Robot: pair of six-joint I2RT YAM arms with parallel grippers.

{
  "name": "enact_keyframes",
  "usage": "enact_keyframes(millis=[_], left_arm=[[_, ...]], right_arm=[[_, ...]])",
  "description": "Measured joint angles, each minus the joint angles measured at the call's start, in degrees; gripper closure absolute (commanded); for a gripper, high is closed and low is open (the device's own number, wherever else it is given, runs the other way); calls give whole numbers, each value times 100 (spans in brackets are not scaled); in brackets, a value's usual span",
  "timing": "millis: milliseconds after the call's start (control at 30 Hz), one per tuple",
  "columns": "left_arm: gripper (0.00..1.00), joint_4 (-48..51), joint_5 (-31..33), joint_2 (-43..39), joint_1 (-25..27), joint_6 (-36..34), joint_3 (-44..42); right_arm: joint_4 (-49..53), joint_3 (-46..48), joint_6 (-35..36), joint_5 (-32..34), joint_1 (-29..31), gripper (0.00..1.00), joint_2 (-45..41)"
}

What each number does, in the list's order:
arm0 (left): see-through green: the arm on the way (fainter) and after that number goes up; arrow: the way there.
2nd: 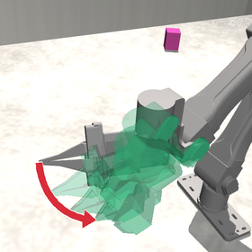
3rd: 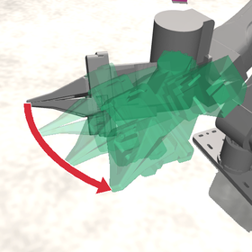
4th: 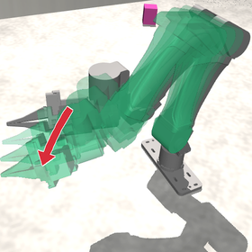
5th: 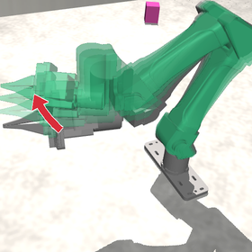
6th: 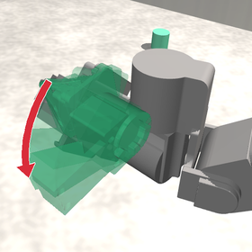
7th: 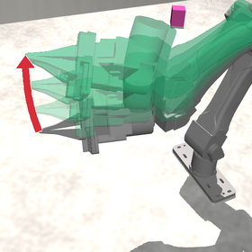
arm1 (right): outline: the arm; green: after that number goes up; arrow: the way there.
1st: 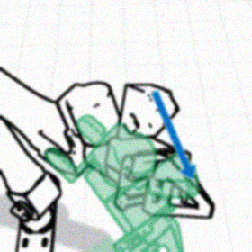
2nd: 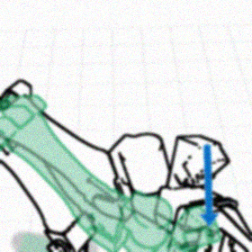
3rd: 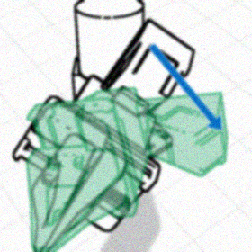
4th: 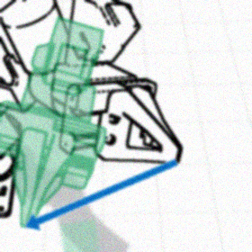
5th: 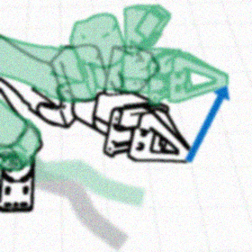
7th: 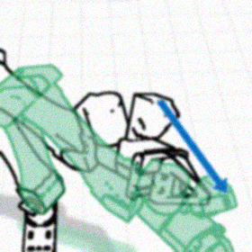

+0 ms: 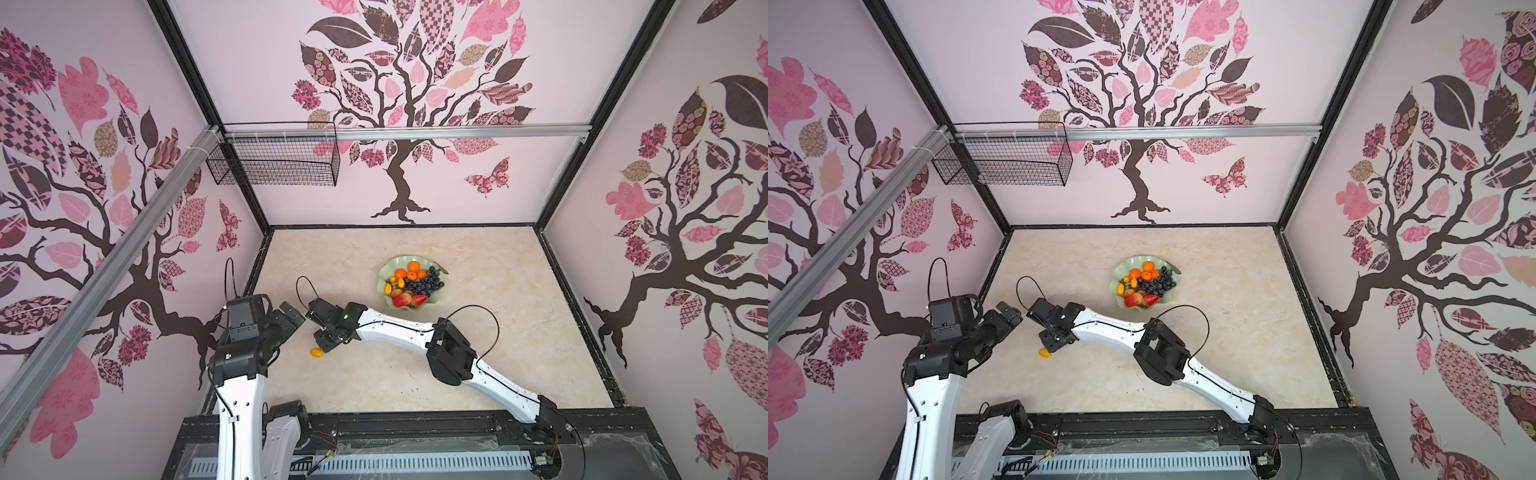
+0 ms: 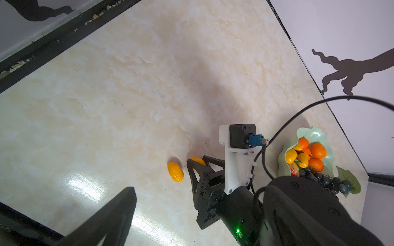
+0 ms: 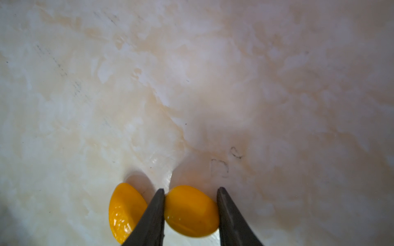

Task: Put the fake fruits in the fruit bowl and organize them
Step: 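Lower the right gripper and close it on one yellow kumquat, then lift the kumquat with the right gripper and carry it over the bowl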

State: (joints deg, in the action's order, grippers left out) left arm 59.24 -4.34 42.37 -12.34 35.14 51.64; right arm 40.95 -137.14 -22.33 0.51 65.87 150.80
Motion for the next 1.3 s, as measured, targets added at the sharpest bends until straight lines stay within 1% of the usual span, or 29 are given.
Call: enact_keyframes(millis=[133,233,400,500,600,667,833,967,1067,1133,1300], left_arm=[[2,-2,-7,2,0,-68,0],[2,-7,-81,28,0,-118,0],[2,-153,-461,111,4,-225,-37],[2,-308,-579,164,166,-214,-151],[2,-431,-514,302,750,-173,-195],[2,-610,-428,437,1241,-83,-210],[2,-1224,-184,881,2339,195,-372],[2,-1860,-92,1580,3141,354,-369],[2,-2258,-127,2166,3451,382,-332],[2,-2472,-149,2494,3552,378,-275],[2,-3053,-267,2927,3591,337,-94]], right_arm=[[-125,553,-111,22,-35,64,-321],[-258,1270,-225,35,-96,64,-752],[-610,2542,-435,31,-273,65,-1580],[-885,3270,-544,26,-439,64,-2135],[-1137,4004,-647,7,-695,64,-2754],[-1270,4413,-717,-2,-916,64,-3154],[-1451,4944,-769,-11,-1405,64,-3832],[-1510,5101,-767,-28,-1827,64,-4151],[-1569,5106,-752,-57,-2138,64,-4192],[-1576,5106,-741,-87,-2308,64,-4192],[-1679,5106,-728,-166,-2667,63,-4186]])
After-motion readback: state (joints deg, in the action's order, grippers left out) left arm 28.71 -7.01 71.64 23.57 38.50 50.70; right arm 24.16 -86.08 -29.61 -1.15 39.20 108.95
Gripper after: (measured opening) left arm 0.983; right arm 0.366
